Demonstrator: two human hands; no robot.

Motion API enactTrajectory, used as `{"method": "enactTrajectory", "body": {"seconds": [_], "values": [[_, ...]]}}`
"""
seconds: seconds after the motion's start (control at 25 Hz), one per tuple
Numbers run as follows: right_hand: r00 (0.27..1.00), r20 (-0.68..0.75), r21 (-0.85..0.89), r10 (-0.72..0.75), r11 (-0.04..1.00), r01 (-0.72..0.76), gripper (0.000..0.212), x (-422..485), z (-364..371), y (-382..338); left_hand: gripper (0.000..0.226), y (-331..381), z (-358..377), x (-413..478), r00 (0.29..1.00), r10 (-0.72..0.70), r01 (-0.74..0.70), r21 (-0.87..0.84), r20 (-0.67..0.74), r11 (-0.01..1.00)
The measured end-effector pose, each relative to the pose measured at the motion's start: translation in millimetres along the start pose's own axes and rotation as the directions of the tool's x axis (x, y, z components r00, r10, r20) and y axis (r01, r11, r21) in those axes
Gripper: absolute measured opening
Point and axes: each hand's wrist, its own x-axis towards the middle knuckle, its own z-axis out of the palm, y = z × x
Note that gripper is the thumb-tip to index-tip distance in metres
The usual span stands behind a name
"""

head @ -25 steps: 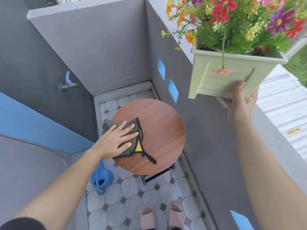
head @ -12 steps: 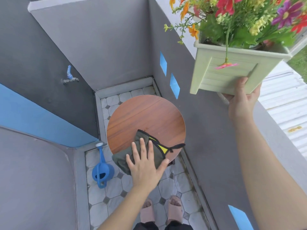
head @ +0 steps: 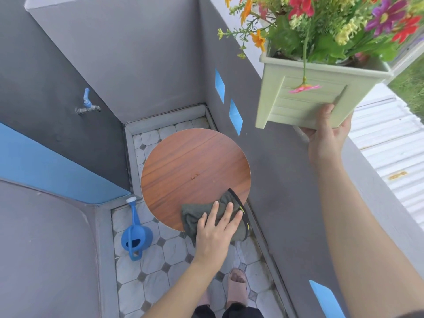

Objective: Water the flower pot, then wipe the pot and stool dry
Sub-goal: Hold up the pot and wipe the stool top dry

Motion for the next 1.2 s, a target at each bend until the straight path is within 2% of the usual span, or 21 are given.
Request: {"method": "enactTrajectory", "body": {"seconds": [0.08,0.16,0.2,0.28,0.36,0.4,0.44,0.48,0.56,0.64,0.68,0.76,0.84,0.96,1.04,1.2], "values": [[1.0,-0.003,0.001,-0.006,1.0,0.006,0.057,0,-1,1,0.085,12,-10,4,0.998,-0.047,0.051,-0.12,0.037,0.991],[1.0,-0.001,0.006,-0.006,1.0,0.006,0.056,1,-1,1,0.08,20,-28,19,0.991,-0.119,0.133,-0.333,0.063,0.933],[1.0,0.001,0.007,-0.004,1.0,0.004,0.056,1,-1,0,0.069,24,-41,29,0.982,-0.172,0.19,-0.491,0.082,0.85],[1.0,0.004,-0.003,-0.007,1.0,0.007,0.056,0,-1,0,0.044,27,-65,51,0.949,-0.247,0.309,-0.73,0.196,0.61],[1.0,0.006,-0.012,-0.006,1.0,0.006,0.057,-1,-1,0,0.032,18,-73,71,0.889,-0.329,0.441,-0.793,0.32,0.421],[1.0,0.008,-0.013,-0.005,1.0,0.005,0.057,-1,-1,0,0.03,8,-72,79,0.855,-0.384,0.494,-0.772,0.349,0.4],[1.0,0.009,-0.015,-0.006,1.0,0.006,0.057,-1,-2,0,0.031,-4,-68,86,0.832,-0.439,0.534,-0.704,0.339,0.468],[1.0,0.011,-0.014,-0.007,1.0,0.007,0.057,0,-2,0,0.034,-18,-61,89,0.824,-0.477,0.558,-0.589,0.307,0.584],[1.0,0.015,-0.014,-0.004,1.0,0.004,0.057,-1,-2,0,0.043,-38,-54,92,0.835,-0.512,0.55,-0.32,0.201,0.771],[1.0,0.018,-0.022,-0.001,1.0,0.001,0.059,0,-3,1,0.05,-42,-50,93,0.893,-0.446,0.449,-0.177,0.059,0.876],[1.0,0.018,-0.028,0.006,1.0,-0.006,0.061,1,-3,1,0.049,-36,-48,91,0.92,-0.389,0.391,-0.169,0.044,0.905],[1.0,0.015,-0.041,0.022,0.999,-0.022,0.065,1,-4,2,0.05,-19,-37,78,0.963,-0.239,0.255,-0.134,0.126,0.958],[1.0,0.008,-0.047,0.018,0.999,-0.018,0.067,2,-4,2,0.052,-9,-19,63,0.973,-0.071,0.069,0.02,0.218,0.997],[1.0,0.011,-0.036,0.006,0.999,-0.005,0.067,3,-4,2,0.05,-15,-9,79,0.958,0.013,-0.035,0.071,0.287,0.997],[1.0,0.014,-0.038,0.002,0.999,-0.001,0.066,3,-4,3,0.049,-30,-11,98,0.965,-0.014,-0.007,0.079,0.262,0.997],[1.0,0.01,-0.052,-0.002,0.999,0.003,0.065,3,-3,3,0.05,-70,-23,120,0.957,-0.226,0.211,0.098,0.183,0.973]]}}
